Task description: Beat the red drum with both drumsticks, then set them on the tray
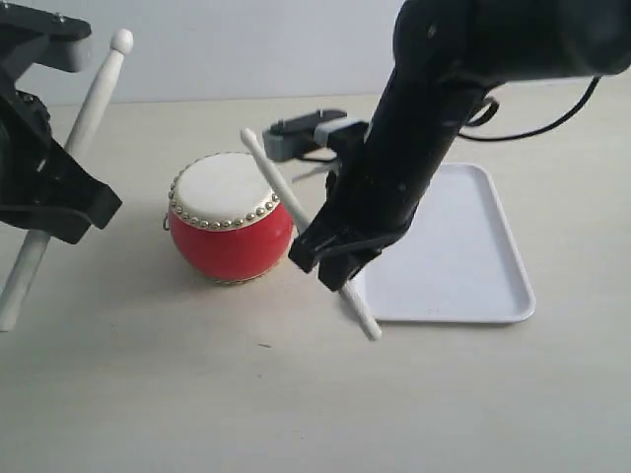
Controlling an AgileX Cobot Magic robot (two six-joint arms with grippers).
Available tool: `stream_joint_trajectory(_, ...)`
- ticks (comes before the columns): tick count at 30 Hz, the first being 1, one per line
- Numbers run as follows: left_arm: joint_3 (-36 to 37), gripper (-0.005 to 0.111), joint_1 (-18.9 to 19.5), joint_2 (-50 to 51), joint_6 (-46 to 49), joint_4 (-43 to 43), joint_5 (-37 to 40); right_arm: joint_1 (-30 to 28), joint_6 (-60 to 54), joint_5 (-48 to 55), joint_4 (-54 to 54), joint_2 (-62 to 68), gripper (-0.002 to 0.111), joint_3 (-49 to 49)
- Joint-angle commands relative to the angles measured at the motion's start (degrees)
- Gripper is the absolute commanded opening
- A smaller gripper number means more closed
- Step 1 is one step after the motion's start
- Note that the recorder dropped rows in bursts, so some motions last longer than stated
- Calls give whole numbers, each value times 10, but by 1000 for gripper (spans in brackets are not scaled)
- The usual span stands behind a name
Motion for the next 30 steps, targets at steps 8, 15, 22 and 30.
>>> stream_joint_trajectory(8,15,0,-2,217,14,1,-91,-2,17,73,-1,-240,0,-10)
stream_joint_trajectory(15,-22,0,-2,288,14,2,-42,-2,17,73,-5,-286,0,-10)
stream_joint_trajectory(22,-43,0,-2,222,10,0,10,-2,16,62,-6,-241,0,-9)
stream_joint_trajectory(30,-43,0,-2,79,10,-1,36,-2,5,29,-6,-64,0,-9)
